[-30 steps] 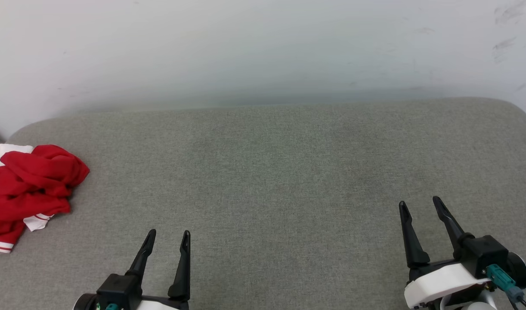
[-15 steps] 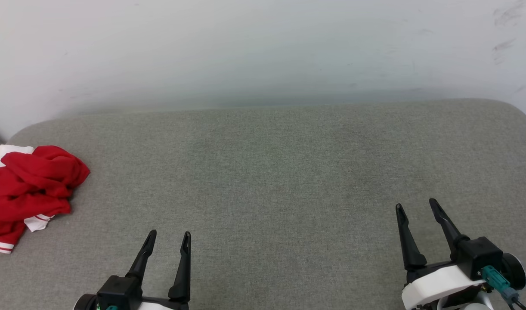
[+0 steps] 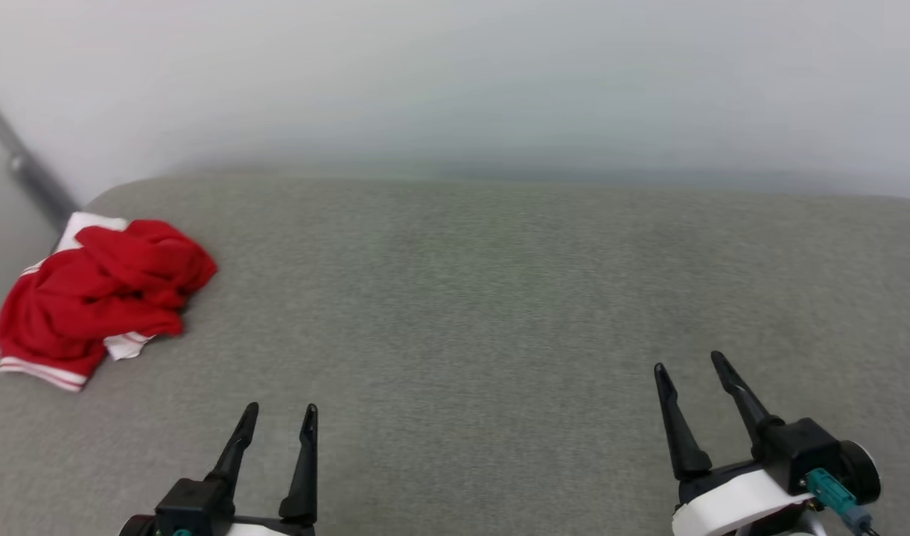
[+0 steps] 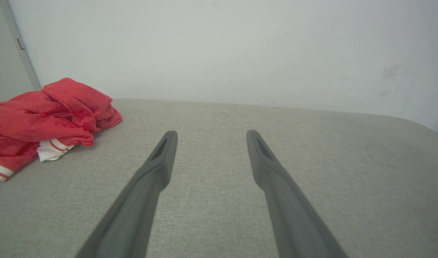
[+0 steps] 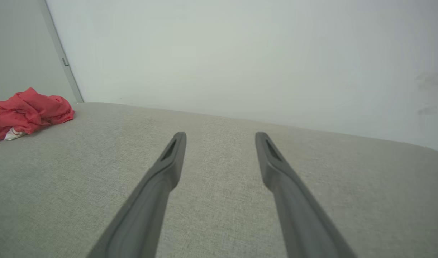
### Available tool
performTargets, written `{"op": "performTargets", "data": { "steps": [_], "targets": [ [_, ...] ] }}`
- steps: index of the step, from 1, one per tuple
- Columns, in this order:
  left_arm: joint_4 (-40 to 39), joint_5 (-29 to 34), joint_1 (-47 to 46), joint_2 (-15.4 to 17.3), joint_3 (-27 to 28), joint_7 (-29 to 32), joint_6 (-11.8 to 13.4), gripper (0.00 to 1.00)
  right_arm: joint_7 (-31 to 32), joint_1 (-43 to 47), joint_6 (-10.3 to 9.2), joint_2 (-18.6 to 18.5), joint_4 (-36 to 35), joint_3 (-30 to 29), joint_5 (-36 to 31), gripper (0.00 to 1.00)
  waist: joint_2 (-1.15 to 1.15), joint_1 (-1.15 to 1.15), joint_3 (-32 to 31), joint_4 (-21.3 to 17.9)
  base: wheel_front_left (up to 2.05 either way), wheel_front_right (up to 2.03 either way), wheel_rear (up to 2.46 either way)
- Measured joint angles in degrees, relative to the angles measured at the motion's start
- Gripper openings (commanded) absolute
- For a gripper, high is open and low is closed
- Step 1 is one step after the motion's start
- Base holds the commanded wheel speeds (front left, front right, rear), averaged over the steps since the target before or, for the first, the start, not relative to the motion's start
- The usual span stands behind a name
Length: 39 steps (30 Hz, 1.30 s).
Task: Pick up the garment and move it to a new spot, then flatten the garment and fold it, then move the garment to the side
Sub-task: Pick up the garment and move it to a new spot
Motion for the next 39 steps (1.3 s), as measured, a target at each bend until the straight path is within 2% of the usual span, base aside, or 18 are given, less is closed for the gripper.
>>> {"op": "performTargets", "data": {
  "steps": [10, 23, 31, 39],
  "targets": [
    [0.5, -0.1, 0.0, 0.0, 3.0, 0.0, -0.3, 1.0, 0.0, 0.2, 0.0, 0.0, 0.5, 3.3, -0.1, 1.0, 0.0, 0.0, 0.1, 8.7, 0.0, 0.0, 0.0],
    [-0.9, 0.8, 0.5, 0.0, 4.0, 0.0, -0.6, 1.0, 0.0, 0.1, 0.0, 0.0, 0.7, 6.4, 0.3, 1.0, 0.0, 0.0, -0.3, 18.5, 0.0, 0.0, 0.0],
    [-1.8, 1.7, 1.1, 0.0, 3.5, 0.0, -0.8, 1.0, 0.0, 0.3, 0.0, 0.0, 0.8, 6.5, 0.5, 1.0, 0.0, 0.0, -0.7, 21.7, 0.0, 0.0, 0.0],
    [-3.6, 2.2, 1.2, 0.0, 3.6, 0.0, -0.8, 1.0, 0.0, 0.3, 0.0, 0.0, 0.5, 7.3, 0.5, 1.0, 0.0, 0.01, -0.5, 22.3, 0.0, 0.0, 0.0]
  ]
}}
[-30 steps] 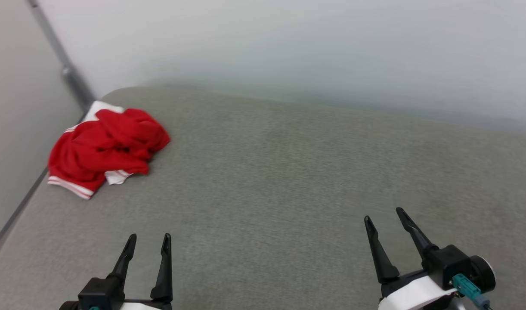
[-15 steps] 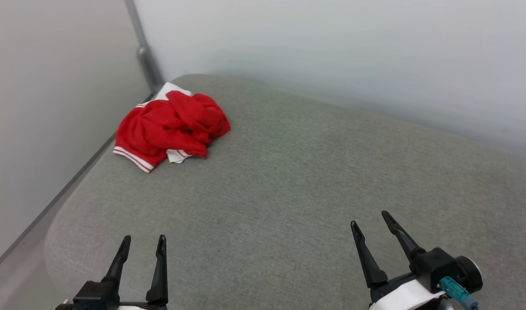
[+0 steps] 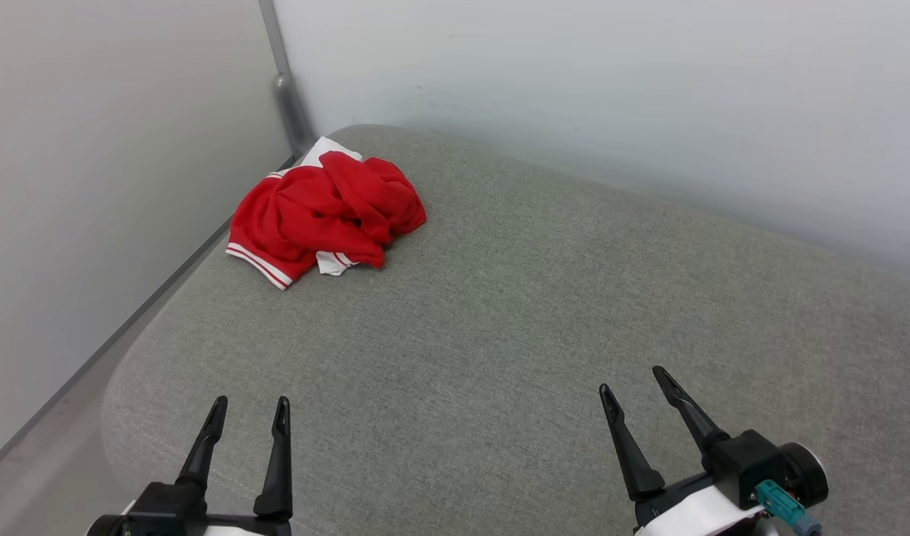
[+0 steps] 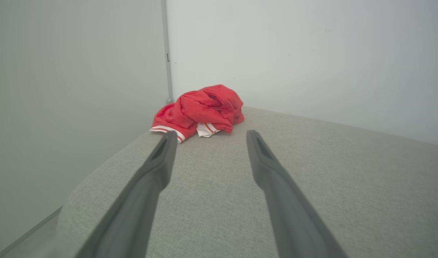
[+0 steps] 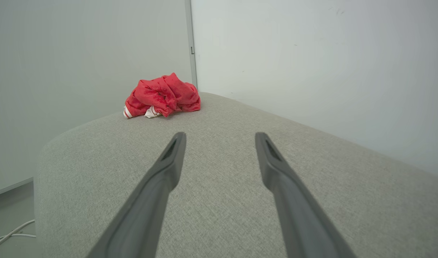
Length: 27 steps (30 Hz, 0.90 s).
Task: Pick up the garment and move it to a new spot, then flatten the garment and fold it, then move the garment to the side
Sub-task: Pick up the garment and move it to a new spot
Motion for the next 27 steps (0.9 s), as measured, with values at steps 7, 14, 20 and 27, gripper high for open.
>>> {"op": "performTargets", "data": {
  "steps": [7, 14, 20, 27],
  "targets": [
    [2.5, -5.0, 0.1, 0.0, -0.7, 0.0, -0.2, 1.0, 0.0, -0.4, 0.0, 0.0, -0.6, 0.6, -0.9, 1.0, 0.0, 0.0, 1.5, -0.7, 0.0, 0.0, 0.0],
    [2.8, -5.5, -3.2, 0.0, -1.9, 0.0, -0.5, 1.0, 0.0, -3.0, 0.0, 0.0, -2.2, 0.1, -4.0, 1.0, 0.0, 0.0, 6.2, -2.3, 0.0, 0.0, 0.0],
    [4.6, -8.8, -11.6, 0.1, 1.8, 0.0, -0.6, 1.0, 0.0, -5.8, 0.0, 0.0, -4.7, -0.1, -6.6, 1.0, 0.0, 0.0, 12.4, -4.6, 0.0, 0.0, 0.0],
    [17.2, -17.9, -27.1, 15.7, 0.1, 2.5, -0.7, 1.0, 0.0, -8.5, 0.0, -1.0, -7.5, 1.1, -8.4, 1.0, 0.0, 0.01, 19.9, -8.3, 0.0, 0.0, 0.0]
  ]
}}
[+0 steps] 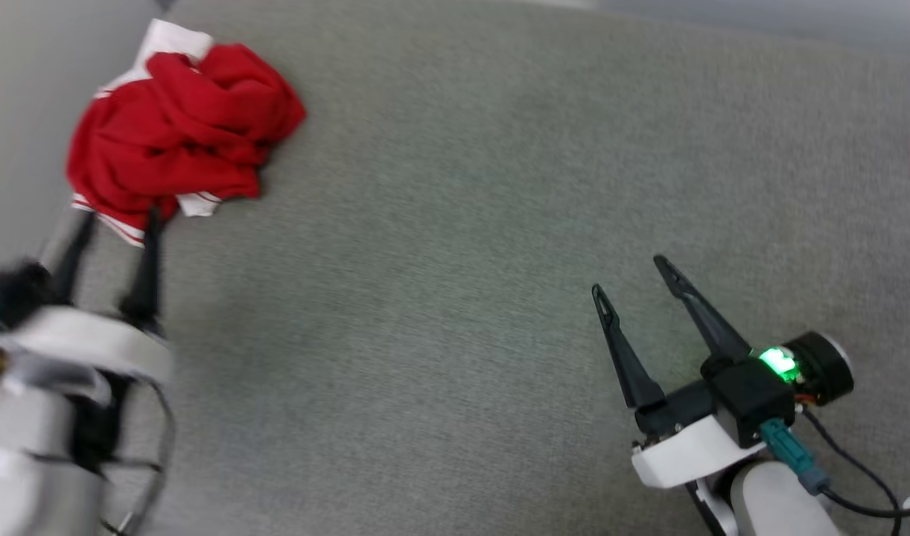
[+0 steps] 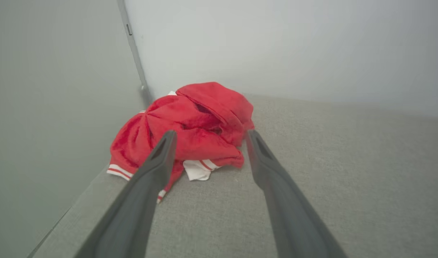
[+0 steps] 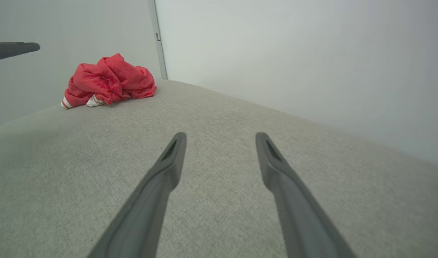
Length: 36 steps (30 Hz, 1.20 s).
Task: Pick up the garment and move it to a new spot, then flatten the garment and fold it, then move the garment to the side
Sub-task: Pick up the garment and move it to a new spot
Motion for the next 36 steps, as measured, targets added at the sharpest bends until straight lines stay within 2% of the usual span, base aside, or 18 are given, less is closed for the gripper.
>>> {"op": "performTargets", "data": {
  "steps": [5, 8, 11, 15, 20, 24, 28, 30, 33, 36],
  "targets": [
    [3.3, -11.8, -11.2, 15.9, -5.4, 11.3, 0.0, 1.0, 0.4, -1.6, 0.0, 0.0, -2.8, -1.9, -1.0, 1.0, 0.0, 0.0, 5.2, -3.1, 0.0, 0.0, 0.0],
    [4.2, -18.9, -15.8, 23.2, -10.4, 19.7, 0.0, 1.0, 0.5, -2.0, 0.0, 0.2, -4.0, -1.5, -1.4, 1.0, 0.0, 0.0, 8.1, -4.8, 0.0, 0.0, 0.0],
    [5.6, -25.4, -19.8, 29.0, -14.0, 26.7, 0.0, 1.0, 0.5, -2.4, 0.0, 0.2, -4.8, -1.7, -1.8, 1.0, 0.0, 0.0, 10.5, -6.6, 0.0, 0.0, 0.0],
    [7.0, -34.4, -23.9, 32.5, -18.0, 35.7, 0.0, 1.0, 0.7, -3.2, 0.0, 0.3, -5.7, -1.7, -1.9, 1.0, 0.0, 0.0, 13.3, -8.8, 0.0, 0.0, 0.0],
    [10.9, -41.3, -28.1, 35.3, -20.9, 44.3, 0.0, 1.0, 0.7, -3.8, 0.01, 0.7, -6.6, -1.4, -2.4, 1.0, 0.0, 0.0, 16.4, -11.1, 0.0, 0.0, 0.0],
    [15.2, -43.3, -31.1, 36.4, -22.2, 49.1, 0.0, 1.0, 0.4, -4.5, 0.03, 0.9, -7.1, -1.3, -2.9, 1.0, 0.0, 0.0, 18.6, -12.8, 0.0, 0.0, 0.0],
    [18.2, -43.7, -33.3, 36.7, -23.4, 50.5, 0.0, 1.0, 0.1, -4.8, 0.05, 1.3, -7.4, -1.4, -3.2, 1.0, 0.0, -0.01, 20.1, -14.2, 0.0, 0.0, 0.0],
    [19.2, -44.2, -34.0, 36.6, -24.1, 51.0, 0.0, 0.0, 0.0, -4.8, 0.05, 1.4, -7.4, -1.5, -3.3, 1.0, 0.0, -0.01, 20.3, -14.6, 0.0, 0.0, 0.0],
    [19.1, -44.8, -34.1, 36.5, -25.6, 50.9, 0.2, 0.0, -0.1, -4.8, 0.05, 1.4, -6.8, -1.8, -3.5, 1.0, 0.0, -0.01, 19.7, -14.6, 0.0, 0.0, 0.0],
    [17.7, -45.6, -33.9, 35.9, -26.9, 47.5, 0.2, 0.0, -0.1, -5.0, 0.04, 1.4, -6.0, -1.9, -3.8, 1.0, 0.0, -0.01, 18.7, -14.4, 0.0, 0.0, 0.0]
  ]
}}
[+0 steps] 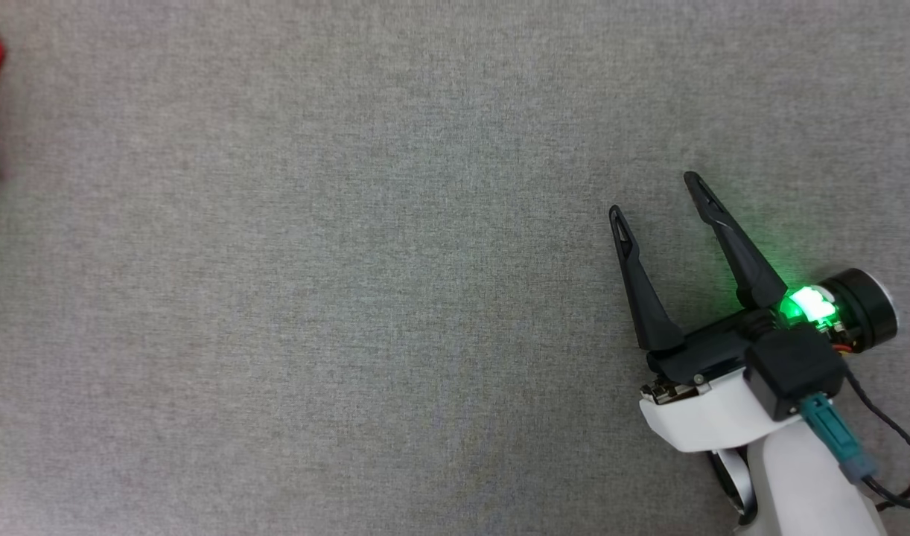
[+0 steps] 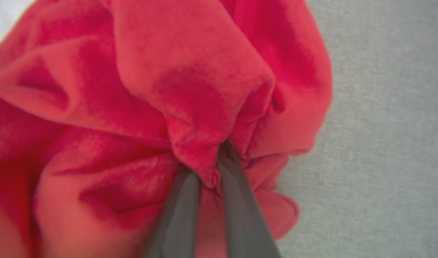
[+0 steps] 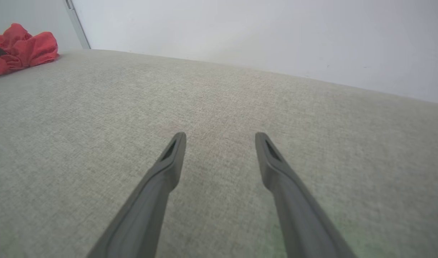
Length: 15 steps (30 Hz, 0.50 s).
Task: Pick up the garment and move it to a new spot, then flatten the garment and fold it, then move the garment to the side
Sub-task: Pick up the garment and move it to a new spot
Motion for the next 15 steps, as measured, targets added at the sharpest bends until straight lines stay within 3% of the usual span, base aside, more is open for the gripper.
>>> {"op": "performTargets", "data": {
  "steps": [5, 9, 15],
  "targets": [
    [-4.6, 2.2, 1.7, 0.7, -5.4, -8.6, -0.1, 0.0, 0.0, 0.0, -0.02, -0.2, 2.4, 0.0, 0.9, 1.0, 0.0, 0.0, -3.5, 0.1, 0.0, 0.0, 0.0],
    [-7.9, 2.2, 3.3, 0.9, -10.0, -12.1, -0.1, 0.0, 0.1, 0.6, -0.02, -0.3, 3.7, 0.2, 1.6, 1.0, 0.0, 0.0, -7.2, -0.4, 0.0, 0.0, 0.0],
    [-17.2, 1.0, 8.3, 1.6, -18.7, -19.1, -0.1, 0.0, 0.1, 2.2, -0.03, -0.4, 4.7, 0.9, 4.7, 1.0, 0.0, 0.0, -15.2, -3.1, 0.0, 0.0, 0.0]
  ]
}}
